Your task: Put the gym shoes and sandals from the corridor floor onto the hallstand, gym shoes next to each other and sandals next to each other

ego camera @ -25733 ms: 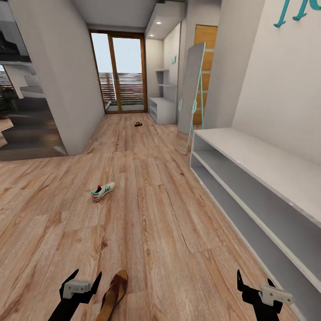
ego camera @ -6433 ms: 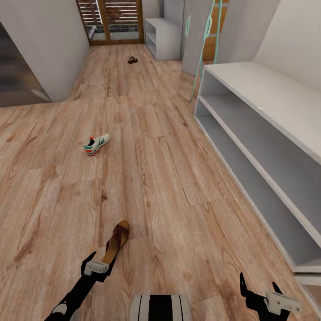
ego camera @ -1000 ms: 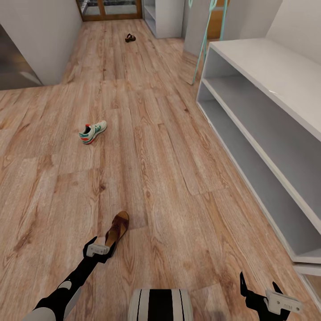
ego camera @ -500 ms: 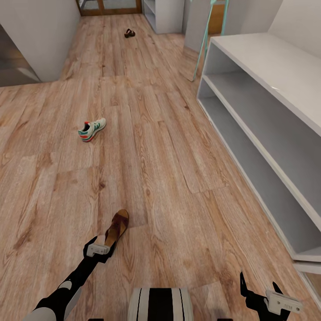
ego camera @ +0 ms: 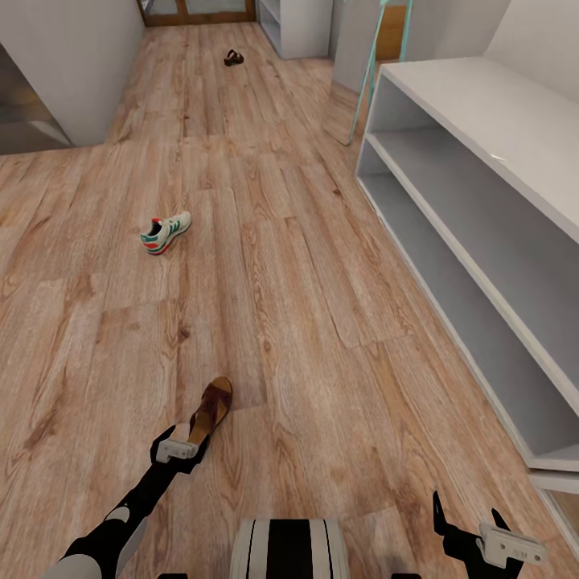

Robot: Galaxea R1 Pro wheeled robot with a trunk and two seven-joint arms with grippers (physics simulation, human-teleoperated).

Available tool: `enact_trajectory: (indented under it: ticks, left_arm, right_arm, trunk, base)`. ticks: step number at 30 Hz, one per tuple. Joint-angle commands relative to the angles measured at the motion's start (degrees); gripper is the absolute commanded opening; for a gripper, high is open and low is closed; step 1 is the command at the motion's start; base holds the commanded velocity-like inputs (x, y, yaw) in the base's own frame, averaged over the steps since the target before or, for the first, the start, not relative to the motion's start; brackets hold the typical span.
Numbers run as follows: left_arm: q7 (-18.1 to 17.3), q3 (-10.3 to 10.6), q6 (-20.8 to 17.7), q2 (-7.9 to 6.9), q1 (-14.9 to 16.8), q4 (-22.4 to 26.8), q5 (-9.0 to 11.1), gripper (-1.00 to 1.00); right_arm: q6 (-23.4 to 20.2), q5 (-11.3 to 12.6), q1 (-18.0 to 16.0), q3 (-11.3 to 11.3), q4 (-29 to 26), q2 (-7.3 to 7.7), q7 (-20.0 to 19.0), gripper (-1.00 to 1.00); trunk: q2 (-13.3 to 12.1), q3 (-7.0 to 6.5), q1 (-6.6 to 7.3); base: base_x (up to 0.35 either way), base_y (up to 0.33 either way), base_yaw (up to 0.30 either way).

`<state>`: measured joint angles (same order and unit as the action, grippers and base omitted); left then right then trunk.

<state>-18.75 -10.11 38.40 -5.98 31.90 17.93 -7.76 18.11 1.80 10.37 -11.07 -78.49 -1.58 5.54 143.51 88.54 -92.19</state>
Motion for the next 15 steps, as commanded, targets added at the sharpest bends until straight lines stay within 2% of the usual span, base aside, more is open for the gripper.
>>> enact_trajectory:
  ticks: [1,15]
  left_arm:
    - [0.00,0.00,0.00,0.00,0.00,0.00,0.00,1.00]
    - [0.02,0.00,0.16,0.12,0.00,0.05,0.03,1.00]
  right_arm:
    - [0.00,0.00,0.00,0.00,0.00,0.00,0.00,1.00]
    - [0.00,-0.03,0.00,0.00,0.16,0.00,0.00,1.00]
  trunk:
    - [0.00,0.01,0.00]
    - [0.00,0.04,0.00]
  base:
    - [0.000,0.000,0.000]
    - [0.000,0.000,0.000]
